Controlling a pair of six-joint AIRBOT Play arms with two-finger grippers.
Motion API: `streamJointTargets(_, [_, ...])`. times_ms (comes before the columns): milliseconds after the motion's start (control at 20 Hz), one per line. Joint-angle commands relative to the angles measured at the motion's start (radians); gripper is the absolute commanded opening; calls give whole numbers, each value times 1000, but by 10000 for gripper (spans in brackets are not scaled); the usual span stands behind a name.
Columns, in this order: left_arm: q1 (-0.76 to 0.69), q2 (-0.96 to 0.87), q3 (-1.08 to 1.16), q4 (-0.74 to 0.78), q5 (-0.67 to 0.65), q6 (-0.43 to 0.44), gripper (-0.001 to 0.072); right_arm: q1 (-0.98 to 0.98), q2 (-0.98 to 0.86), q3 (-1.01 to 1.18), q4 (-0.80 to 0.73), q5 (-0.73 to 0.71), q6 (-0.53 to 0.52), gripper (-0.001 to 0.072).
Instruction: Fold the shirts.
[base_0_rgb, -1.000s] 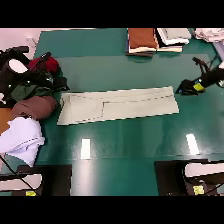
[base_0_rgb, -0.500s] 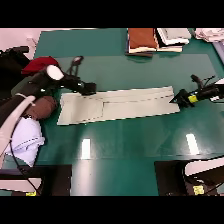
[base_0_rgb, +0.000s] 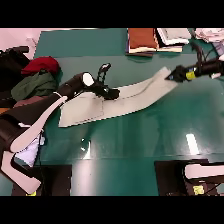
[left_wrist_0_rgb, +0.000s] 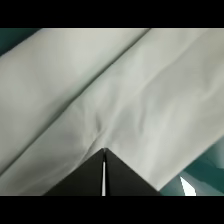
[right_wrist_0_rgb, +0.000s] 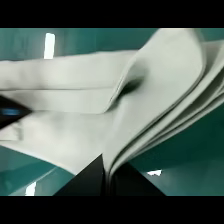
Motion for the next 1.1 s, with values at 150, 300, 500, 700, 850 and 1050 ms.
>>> streamJointTargets(150, [-13, -62, 33, -24, 9, -1, 21, 226, 89, 233, 29, 23, 75, 16])
streamJointTargets(300, [-13, -62, 33, -24, 10, -2, 21, 316, 89, 278, 29, 6, 82, 16])
streamJointTargets(500, [5, -51, 44, -5, -24, -2, 21, 407, 89, 280, 31, -24, 99, 16])
streamJointTargets(700, [128, 77, 66, 96, -113, -5, 20, 523, 84, 280, 33, -85, 99, 15])
streamJointTargets(850, [274, 274, 66, 199, -163, -4, 21, 704, 32, 280, 33, -210, 95, 16])
streamJointTargets(1050, [452, 528, 66, 313, -184, -3, 21, 990, -164, 379, 30, -481, 30, 90])
